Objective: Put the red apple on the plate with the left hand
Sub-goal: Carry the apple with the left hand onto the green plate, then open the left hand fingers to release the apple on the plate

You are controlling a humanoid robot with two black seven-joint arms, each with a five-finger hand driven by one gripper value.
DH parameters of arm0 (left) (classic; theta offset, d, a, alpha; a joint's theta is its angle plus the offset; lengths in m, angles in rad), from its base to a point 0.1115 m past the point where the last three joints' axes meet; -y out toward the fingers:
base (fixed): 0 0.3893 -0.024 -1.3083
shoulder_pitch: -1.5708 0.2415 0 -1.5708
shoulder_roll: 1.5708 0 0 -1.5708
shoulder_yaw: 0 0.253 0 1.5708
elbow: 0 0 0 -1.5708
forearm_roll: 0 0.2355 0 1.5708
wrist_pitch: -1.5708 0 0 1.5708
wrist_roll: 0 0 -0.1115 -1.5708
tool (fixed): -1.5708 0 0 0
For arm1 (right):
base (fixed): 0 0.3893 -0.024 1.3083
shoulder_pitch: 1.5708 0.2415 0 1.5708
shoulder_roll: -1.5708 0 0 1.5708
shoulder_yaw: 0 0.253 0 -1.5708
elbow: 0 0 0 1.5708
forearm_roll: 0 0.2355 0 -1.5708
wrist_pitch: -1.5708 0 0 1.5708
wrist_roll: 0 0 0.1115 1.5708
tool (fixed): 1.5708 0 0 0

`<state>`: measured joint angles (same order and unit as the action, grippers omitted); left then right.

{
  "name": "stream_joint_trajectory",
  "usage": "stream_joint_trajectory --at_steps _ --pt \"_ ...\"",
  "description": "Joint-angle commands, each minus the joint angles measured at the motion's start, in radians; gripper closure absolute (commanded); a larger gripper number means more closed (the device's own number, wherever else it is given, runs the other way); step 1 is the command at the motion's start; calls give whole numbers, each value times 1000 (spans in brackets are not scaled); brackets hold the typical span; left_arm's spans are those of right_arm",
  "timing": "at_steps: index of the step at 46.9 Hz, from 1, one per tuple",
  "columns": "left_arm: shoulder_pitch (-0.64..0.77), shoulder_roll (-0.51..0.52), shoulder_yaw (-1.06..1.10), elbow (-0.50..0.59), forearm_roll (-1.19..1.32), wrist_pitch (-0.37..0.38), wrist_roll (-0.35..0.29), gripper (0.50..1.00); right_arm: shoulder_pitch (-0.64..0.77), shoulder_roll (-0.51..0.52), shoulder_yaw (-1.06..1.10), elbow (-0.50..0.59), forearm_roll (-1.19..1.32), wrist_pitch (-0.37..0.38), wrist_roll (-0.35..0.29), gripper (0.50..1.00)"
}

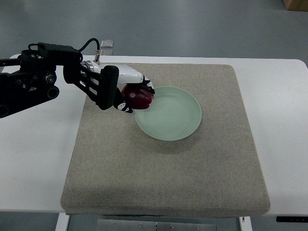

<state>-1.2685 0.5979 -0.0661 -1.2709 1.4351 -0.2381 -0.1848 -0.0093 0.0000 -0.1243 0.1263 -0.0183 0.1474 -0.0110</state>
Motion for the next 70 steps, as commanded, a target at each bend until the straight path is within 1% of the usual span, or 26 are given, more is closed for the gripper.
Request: stream_joint_trajectory --at_steps 1,6,11,19,25,26,28,31,32,42,43,45,46,55,56,58,59,66,68,70 --pt "4 -27 0 16 7 17 2 1000 0 0 0 -1 0 0 0 536" --pt "20 -113 9 70 11 72 4 1000 0 0 0 -1 0 0 0 536" --pt "26 -159 11 114 15 83 4 1000 0 0 0 -1 0 1 0 536" --pt "34 -182 12 120 15 83 4 1000 0 0 0 1 0 0 -1 536" --pt "37 -188 14 130 15 83 4 984 0 0 0 -1 0 0 0 536" --pt "37 -190 14 133 15 83 4 973 0 0 0 -1 0 0 0 536" --pt "37 -190 16 136 15 83 4 937 0 0 0 1 0 0 0 536" --pt "46 -191 19 139 15 83 4 860 0 0 0 -1 0 0 0 536" --pt "49 -194 20 139 15 83 4 842 0 0 0 -1 0 0 0 536" --pt "52 -201 22 140 15 83 4 834 0 0 0 -1 1 0 -1 536" --pt "52 -202 22 140 13 83 4 817 0 0 0 -1 0 0 0 536" --pt "54 -205 22 140 13 83 4 755 0 0 0 1 0 0 0 536" --pt "55 -205 22 140 13 83 4 740 0 0 0 -1 0 0 -1 536" --pt "57 -207 23 140 13 82 4 724 0 0 0 1 0 0 0 536" --pt "57 -207 23 140 13 82 4 716 0 0 0 -1 0 0 0 536" --pt "57 -207 25 140 13 82 4 677 0 0 0 -1 1 0 -1 536" --pt "57 -207 25 140 13 82 4 669 0 0 0 1 0 0 0 536" --pt "57 -207 28 140 13 82 4 647 0 0 0 1 0 1 0 536" --pt "57 -207 28 139 11 82 4 615 0 0 0 -1 0 1 -1 536" --pt "55 -205 28 139 11 80 4 613 0 0 0 -1 1 0 -1 536"
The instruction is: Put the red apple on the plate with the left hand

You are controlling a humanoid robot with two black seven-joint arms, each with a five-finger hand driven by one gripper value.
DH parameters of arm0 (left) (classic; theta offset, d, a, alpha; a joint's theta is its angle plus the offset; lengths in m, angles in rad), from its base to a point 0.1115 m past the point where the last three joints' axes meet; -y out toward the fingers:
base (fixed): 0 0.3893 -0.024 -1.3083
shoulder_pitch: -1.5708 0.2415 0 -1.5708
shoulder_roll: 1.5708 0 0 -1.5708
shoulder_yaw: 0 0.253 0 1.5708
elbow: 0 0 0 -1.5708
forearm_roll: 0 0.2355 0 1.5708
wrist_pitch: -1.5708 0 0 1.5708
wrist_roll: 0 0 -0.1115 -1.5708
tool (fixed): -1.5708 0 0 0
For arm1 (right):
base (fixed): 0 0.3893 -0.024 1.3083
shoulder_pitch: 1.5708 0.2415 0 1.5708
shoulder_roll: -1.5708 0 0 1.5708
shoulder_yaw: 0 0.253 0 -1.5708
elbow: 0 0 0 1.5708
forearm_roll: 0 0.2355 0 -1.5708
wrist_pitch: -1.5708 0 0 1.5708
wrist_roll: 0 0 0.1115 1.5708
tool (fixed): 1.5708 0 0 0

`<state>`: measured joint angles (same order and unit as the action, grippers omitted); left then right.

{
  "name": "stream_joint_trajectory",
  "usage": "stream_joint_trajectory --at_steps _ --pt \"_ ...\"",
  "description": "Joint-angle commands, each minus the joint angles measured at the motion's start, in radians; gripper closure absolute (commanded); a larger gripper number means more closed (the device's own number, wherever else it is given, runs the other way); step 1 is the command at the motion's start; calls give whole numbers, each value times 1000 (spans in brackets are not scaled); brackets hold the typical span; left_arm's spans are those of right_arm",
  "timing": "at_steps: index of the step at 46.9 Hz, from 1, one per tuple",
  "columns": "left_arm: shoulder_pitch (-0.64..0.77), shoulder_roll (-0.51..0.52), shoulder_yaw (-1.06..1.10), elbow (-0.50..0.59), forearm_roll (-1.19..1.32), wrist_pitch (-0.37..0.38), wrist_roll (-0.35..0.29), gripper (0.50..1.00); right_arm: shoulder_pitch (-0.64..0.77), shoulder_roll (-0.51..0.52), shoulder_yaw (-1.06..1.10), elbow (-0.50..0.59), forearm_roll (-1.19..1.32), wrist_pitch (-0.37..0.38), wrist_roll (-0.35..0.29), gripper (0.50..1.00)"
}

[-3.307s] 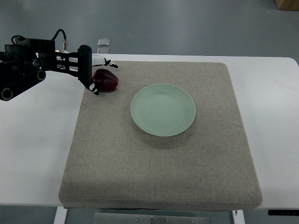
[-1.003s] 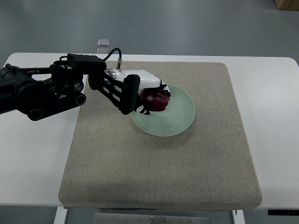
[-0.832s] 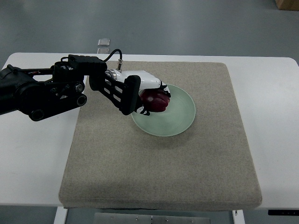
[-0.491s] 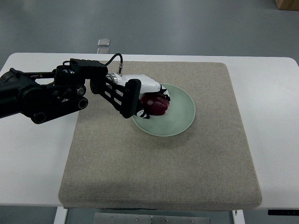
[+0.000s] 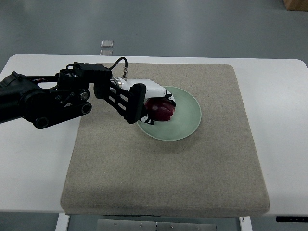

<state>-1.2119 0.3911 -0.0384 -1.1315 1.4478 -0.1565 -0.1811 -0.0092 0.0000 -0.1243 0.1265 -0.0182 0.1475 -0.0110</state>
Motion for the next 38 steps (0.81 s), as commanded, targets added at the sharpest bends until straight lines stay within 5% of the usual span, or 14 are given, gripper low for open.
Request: stream_joint_trajectory --at_steps 1,5,22,38 --pt "-2 3 0 -1 -1 -3 0 613 0 0 0 -1 1 0 0 536" --pt "-3 3 0 -1 -3 -5 0 542 0 0 0 -1 0 0 -1 536" --pt "-15 20 -18 -8 -46 -11 2 538 0 0 0 -1 0 0 0 536" --pt "0 100 -168 53 -406 2 2 504 0 0 0 -1 0 0 0 536"
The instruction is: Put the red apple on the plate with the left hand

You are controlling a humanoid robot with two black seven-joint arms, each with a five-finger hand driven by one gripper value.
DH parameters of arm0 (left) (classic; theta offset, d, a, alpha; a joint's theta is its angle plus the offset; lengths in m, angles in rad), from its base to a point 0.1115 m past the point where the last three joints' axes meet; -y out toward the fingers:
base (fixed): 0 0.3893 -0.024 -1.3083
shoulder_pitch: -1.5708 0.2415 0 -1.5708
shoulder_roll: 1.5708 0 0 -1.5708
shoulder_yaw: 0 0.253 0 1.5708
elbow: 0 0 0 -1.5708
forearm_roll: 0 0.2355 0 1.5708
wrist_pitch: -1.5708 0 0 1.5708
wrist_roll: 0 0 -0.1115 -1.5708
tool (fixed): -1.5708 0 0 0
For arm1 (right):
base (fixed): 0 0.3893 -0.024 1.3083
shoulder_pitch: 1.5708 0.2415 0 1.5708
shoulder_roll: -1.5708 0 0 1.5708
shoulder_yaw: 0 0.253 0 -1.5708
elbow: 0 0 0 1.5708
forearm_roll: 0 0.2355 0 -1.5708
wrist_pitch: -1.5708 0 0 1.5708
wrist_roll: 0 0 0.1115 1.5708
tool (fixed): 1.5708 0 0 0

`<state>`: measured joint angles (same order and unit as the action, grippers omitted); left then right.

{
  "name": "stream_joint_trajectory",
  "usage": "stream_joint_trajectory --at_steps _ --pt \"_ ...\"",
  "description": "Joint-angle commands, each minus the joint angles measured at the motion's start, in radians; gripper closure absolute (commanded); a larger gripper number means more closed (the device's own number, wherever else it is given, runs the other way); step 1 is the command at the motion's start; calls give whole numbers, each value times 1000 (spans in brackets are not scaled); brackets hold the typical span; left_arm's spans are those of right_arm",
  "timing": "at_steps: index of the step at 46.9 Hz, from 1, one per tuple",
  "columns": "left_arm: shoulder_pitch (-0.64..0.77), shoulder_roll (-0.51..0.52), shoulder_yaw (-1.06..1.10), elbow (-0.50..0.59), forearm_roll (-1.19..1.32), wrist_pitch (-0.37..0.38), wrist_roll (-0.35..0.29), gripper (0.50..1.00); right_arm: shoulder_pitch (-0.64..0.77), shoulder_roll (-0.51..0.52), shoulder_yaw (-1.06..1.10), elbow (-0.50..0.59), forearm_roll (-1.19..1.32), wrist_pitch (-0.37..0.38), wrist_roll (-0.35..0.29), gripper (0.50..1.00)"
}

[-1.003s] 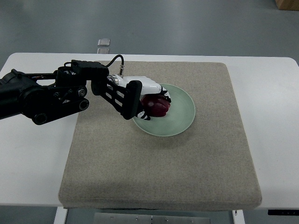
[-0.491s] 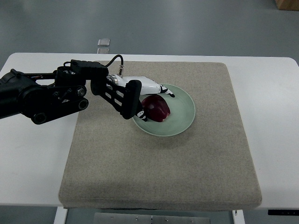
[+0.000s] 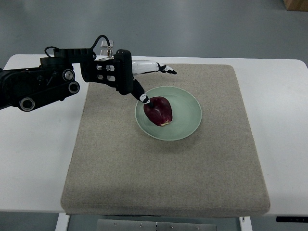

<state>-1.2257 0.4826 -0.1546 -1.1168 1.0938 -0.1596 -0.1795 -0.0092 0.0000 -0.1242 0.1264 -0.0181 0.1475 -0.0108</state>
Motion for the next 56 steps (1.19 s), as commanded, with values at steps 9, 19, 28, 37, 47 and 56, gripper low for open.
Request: stream_joint_trajectory --at_steps 9,19,28,37,47,56 --pt "29 1 -120 118 -181 5 0 501 0 0 0 -1 0 0 0 536" --pt "81 4 -140 193 -477 0 2 501 0 0 0 -1 1 0 -1 536" --pt "103 37 -154 230 -807 -9 5 501 0 0 0 1 0 0 0 536" --pt "127 86 -180 233 -1026 -64 17 501 0 0 0 -1 0 0 0 536" --pt "207 103 -250 249 -1242 -153 97 501 0 0 0 -1 0 0 0 536" --pt "284 93 -367 299 -1259 -210 155 501 0 0 0 -1 0 0 0 536"
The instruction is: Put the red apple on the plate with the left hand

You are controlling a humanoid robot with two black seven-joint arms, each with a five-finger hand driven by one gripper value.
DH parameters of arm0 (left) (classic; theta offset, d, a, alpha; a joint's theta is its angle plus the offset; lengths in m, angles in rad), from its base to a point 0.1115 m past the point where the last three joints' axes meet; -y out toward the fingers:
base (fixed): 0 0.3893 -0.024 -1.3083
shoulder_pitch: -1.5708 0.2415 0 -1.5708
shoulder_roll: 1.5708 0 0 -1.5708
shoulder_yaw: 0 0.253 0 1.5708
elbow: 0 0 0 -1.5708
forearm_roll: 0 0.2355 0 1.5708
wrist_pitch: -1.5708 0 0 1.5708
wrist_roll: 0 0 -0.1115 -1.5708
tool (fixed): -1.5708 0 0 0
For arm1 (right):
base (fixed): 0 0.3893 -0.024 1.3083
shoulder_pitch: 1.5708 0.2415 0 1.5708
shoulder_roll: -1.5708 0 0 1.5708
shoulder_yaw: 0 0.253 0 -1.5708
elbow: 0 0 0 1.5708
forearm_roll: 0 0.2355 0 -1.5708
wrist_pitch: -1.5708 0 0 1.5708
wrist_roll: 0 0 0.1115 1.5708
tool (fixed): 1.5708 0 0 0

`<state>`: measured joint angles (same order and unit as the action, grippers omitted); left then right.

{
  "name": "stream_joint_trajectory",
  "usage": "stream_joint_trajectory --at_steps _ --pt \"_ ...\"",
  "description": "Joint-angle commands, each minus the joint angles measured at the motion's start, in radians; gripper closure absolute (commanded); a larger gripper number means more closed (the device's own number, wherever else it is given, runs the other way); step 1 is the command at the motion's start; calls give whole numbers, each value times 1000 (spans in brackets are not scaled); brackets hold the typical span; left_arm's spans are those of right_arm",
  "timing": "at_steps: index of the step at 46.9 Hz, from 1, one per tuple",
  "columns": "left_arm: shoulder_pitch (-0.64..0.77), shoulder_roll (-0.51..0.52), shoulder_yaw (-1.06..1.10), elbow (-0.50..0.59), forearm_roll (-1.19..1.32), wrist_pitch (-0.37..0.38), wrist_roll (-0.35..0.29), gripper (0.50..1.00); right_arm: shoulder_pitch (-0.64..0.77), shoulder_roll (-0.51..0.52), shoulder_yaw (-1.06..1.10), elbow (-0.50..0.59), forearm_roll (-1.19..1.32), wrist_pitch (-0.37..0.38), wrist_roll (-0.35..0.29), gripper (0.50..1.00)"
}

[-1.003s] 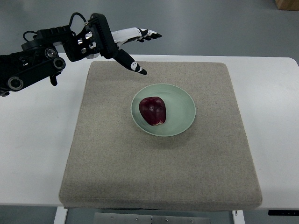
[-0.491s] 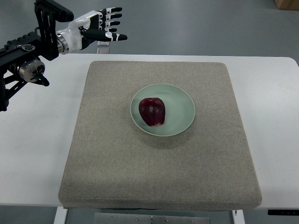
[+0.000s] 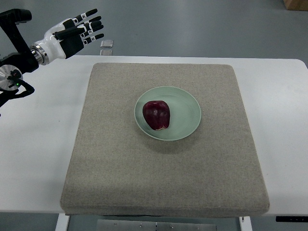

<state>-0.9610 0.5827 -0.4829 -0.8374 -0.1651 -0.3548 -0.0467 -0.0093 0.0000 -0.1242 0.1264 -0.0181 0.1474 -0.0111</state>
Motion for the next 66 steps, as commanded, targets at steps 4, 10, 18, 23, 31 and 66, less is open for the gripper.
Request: stream_joint_trajectory --at_steps 4,10,18,23,31,66 --pt "30 -14 -80 38 -1 -24 57 501 0 0 0 -1 0 0 0 536" --pt "35 -17 -105 44 -1 -24 79 501 0 0 0 1 0 0 0 536" --pt "33 -17 -106 46 -1 -24 79 501 0 0 0 -1 1 0 0 536" --pt "33 -17 -106 44 -1 -26 79 501 0 0 0 1 3 1 -1 536" --pt "33 -17 -106 46 -1 -26 79 501 0 0 -2 1 6 3 0 538" --pt "35 -17 -105 46 2 -38 90 501 -1 0 -2 16 0 4 0 536"
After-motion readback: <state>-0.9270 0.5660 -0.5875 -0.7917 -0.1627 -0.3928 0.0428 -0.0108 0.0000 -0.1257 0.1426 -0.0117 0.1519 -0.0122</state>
